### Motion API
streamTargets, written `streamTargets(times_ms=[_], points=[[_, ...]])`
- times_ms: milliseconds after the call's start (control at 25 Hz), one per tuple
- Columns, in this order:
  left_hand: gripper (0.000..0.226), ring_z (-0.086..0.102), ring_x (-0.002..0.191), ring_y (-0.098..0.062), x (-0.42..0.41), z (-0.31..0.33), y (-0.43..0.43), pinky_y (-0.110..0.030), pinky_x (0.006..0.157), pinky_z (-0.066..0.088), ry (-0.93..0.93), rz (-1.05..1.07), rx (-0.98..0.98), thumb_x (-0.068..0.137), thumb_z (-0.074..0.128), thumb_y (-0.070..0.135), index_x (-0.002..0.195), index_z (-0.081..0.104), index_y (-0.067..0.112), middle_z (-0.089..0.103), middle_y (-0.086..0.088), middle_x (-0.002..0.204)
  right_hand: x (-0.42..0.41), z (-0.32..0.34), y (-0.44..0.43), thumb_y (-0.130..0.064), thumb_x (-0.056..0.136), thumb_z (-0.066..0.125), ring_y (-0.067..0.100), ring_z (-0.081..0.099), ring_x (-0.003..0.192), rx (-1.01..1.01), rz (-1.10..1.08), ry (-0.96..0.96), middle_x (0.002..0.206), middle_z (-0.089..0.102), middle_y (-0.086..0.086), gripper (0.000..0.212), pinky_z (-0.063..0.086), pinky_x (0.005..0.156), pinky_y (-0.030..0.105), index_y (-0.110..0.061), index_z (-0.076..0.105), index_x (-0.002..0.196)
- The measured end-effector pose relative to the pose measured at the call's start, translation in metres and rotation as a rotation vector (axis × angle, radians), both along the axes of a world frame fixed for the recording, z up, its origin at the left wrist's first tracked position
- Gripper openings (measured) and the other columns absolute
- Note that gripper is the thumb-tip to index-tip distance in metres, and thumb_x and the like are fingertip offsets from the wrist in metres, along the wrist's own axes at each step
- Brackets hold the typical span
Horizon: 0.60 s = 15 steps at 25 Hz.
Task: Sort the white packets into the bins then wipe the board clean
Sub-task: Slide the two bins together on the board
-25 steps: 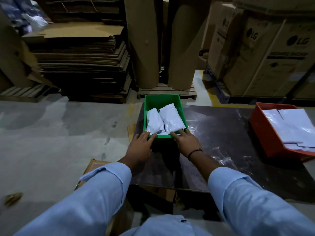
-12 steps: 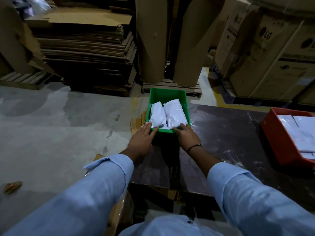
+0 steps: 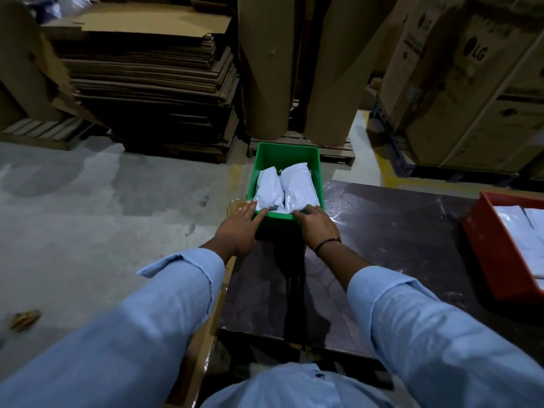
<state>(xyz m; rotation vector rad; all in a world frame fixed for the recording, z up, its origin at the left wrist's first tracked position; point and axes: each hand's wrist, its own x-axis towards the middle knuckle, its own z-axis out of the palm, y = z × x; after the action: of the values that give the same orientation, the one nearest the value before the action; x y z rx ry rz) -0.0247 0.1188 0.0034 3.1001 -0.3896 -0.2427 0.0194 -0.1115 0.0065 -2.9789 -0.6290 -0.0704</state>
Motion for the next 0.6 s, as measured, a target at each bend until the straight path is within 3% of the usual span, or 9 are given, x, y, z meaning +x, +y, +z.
streamTargets(times_ms=[280,440,600], points=[[0.091,0.006,0.157,-0.028,0.009,0.002,0.009,-0.045,0.124,0.026,0.009,0.002,-0.017,0.09,0.058,0.026,0.162,0.002,0.028,0.002,-0.01,0.17,0.007,-0.002,0.008,-0.008,0.085,0.055,0.041,0.054,0.106,0.013,-0.005,-0.001,0.115,0.06,0.018,0.044,0.05,0.089,0.046,-0.02,0.061,0.127],[0.088,0.008,0.157,-0.03,0.01,0.005,0.012,-0.045,0.125,0.022,0.005,-0.026,-0.013,0.092,0.057,0.029,0.162,0.005,0.026,0.004,-0.012,0.17,0.006,-0.003,0.009,-0.01,0.085,0.057,0.04,0.054,0.107,0.035,-0.027,0.007,0.114,0.06,0.019,0.043,0.05,0.09,0.045,-0.021,0.062,0.126],[0.082,0.005,0.157,-0.033,0.009,0.003,0.005,-0.049,0.127,0.009,-0.057,-0.014,0.01,0.099,0.042,0.058,0.162,0.006,0.021,0.006,-0.017,0.169,-0.003,-0.001,0.009,-0.019,0.087,0.056,0.04,0.052,0.112,0.055,-0.049,-0.019,0.119,0.058,0.018,0.04,0.044,0.095,0.048,-0.021,0.061,0.126]])
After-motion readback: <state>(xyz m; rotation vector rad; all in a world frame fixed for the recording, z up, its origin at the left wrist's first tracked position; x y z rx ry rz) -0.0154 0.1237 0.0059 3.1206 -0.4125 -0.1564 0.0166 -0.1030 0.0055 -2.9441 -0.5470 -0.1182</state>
